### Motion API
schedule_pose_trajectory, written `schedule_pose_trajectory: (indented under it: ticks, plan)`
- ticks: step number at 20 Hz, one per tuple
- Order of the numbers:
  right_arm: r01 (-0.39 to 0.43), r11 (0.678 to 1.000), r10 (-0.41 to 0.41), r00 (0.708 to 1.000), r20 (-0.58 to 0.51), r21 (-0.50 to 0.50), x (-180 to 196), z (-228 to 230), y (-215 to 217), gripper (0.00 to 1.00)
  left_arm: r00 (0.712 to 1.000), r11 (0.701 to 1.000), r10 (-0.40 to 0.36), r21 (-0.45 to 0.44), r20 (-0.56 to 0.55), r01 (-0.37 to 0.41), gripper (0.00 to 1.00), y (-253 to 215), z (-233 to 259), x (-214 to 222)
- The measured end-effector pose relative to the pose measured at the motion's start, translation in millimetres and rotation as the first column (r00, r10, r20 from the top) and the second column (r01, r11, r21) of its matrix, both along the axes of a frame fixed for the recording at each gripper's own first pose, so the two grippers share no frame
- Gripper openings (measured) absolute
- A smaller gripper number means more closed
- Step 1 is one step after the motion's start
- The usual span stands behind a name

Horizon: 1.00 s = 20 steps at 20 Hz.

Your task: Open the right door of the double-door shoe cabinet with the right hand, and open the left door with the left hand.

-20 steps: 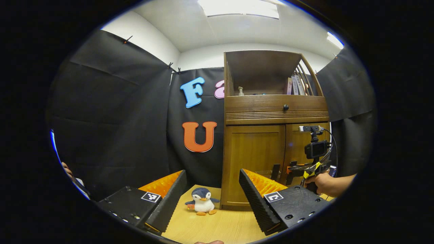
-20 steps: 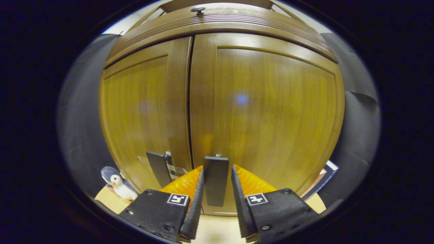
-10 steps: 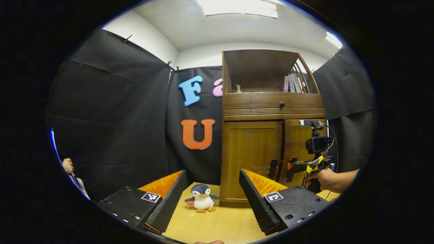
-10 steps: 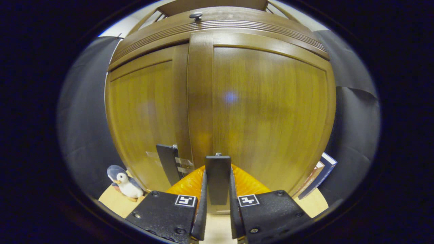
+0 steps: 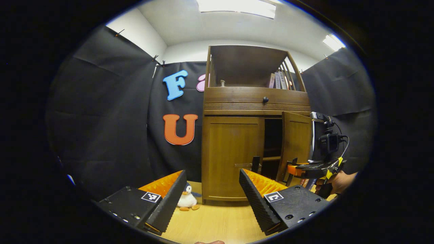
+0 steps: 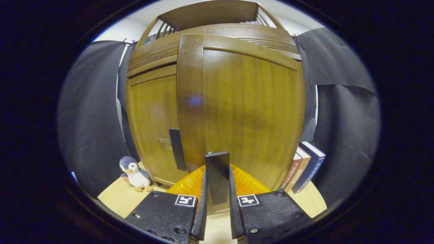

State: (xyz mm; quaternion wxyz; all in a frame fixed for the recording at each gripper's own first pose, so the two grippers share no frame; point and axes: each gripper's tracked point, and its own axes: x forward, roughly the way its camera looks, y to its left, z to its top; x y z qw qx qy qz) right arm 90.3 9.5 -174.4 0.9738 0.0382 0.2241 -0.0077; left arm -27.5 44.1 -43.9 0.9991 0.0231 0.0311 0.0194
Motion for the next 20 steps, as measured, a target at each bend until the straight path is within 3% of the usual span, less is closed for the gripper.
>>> schedule_pose_trajectory:
  ticks: [8, 13, 20]
  plan:
    - [-0.017, 1.0, 0.018, 1.0, 0.025, -0.026, -60, 10, -47, 0.29, 0.994, 0.993, -0.113, -0.03, -0.013, 0.112, 0.94, -66, -10, 27]
    - [0.027, 0.998, -0.026, 0.999, 0.02, -0.05, -88, 16, -80, 0.24, 0.989, 0.989, -0.138, -0.067, -0.047, 0.135, 0.94, -94, -22, 41]
    - [0.082, 0.988, -0.078, 0.996, 0.032, -0.131, -111, 22, -136, 0.18, 0.979, 0.981, -0.191, -0.037, -0.068, 0.189, 0.94, -136, -30, 65]
